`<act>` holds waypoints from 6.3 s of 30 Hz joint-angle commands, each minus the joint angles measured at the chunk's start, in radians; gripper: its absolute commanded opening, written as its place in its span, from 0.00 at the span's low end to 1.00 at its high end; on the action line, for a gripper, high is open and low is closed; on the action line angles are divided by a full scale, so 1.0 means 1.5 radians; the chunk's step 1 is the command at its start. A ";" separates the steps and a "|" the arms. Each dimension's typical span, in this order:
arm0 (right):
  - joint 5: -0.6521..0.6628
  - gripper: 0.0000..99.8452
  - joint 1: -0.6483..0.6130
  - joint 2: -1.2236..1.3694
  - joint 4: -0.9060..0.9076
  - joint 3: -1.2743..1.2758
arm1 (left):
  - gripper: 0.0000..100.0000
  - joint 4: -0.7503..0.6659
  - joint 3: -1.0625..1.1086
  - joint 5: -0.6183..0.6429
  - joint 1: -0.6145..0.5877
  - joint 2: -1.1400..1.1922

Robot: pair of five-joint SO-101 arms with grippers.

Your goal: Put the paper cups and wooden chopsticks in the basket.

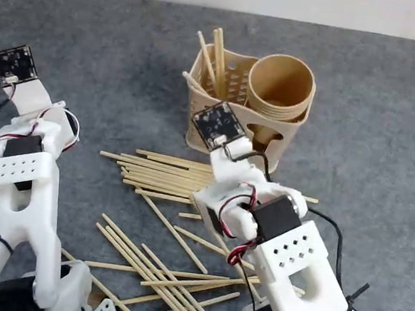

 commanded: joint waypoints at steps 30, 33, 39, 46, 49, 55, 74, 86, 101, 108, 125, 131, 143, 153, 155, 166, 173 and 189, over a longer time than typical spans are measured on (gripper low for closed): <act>0.014 0.07 -0.065 0.333 0.130 -0.092 | 0.01 -0.085 0.034 0.002 -0.010 -0.019; 0.014 0.00 -0.064 0.333 0.131 -0.116 | 0.01 -0.085 0.034 0.002 -0.010 -0.019; 0.012 0.01 -0.064 0.332 0.131 -0.144 | 0.01 -0.085 0.034 0.002 -0.010 -0.019; 0.010 0.01 -0.064 0.237 0.117 -0.143 | 0.01 -0.085 0.034 0.002 -0.010 -0.019; 0.010 0.01 -0.064 0.188 0.065 -0.139 | 0.01 -0.085 0.034 0.002 -0.010 -0.019; 0.013 0.01 -0.064 0.165 -0.048 -0.058 | 0.01 -0.085 0.034 0.002 -0.010 -0.019; 0.122 0.01 -0.099 0.165 -0.316 0.174 | 0.01 -0.086 0.034 0.002 -0.011 -0.019; 0.205 0.09 -0.099 0.166 -0.314 0.211 | 0.01 -0.087 0.034 0.002 -0.011 -0.019; 0.241 0.17 -0.101 0.165 -0.255 0.231 | 0.01 -0.087 0.034 0.002 -0.011 -0.019; 0.240 0.25 -0.101 0.166 -0.256 0.234 | 0.01 -0.087 0.034 0.002 -0.011 -0.019; 0.239 0.01 -0.101 0.322 -0.250 0.158 | 0.01 -0.087 0.034 0.002 -0.011 -0.019; 0.238 0.00 -0.101 0.306 -0.178 0.119 | 0.01 -0.087 0.034 0.002 -0.011 -0.019; 0.197 0.00 -0.076 0.092 -0.177 0.145 | 0.01 -0.087 0.034 0.002 -0.011 -0.019; 0.123 0.00 -0.070 -0.029 -0.172 0.146 | 0.01 -0.087 0.034 0.002 -0.011 -0.019; 0.107 0.00 -0.070 -0.063 -0.175 0.146 | 0.01 -0.087 0.034 0.002 -0.011 -0.019; 0.047 0.00 -0.070 -0.301 -0.327 0.144 | 0.01 -0.087 0.035 0.002 -0.011 -0.019; 0.047 0.00 -0.031 -0.320 -0.474 0.140 | 0.01 -0.087 0.035 0.002 -0.011 -0.019; 0.047 0.00 0.011 -0.236 -0.799 0.140 | 0.01 -0.088 0.035 0.002 -0.011 -0.019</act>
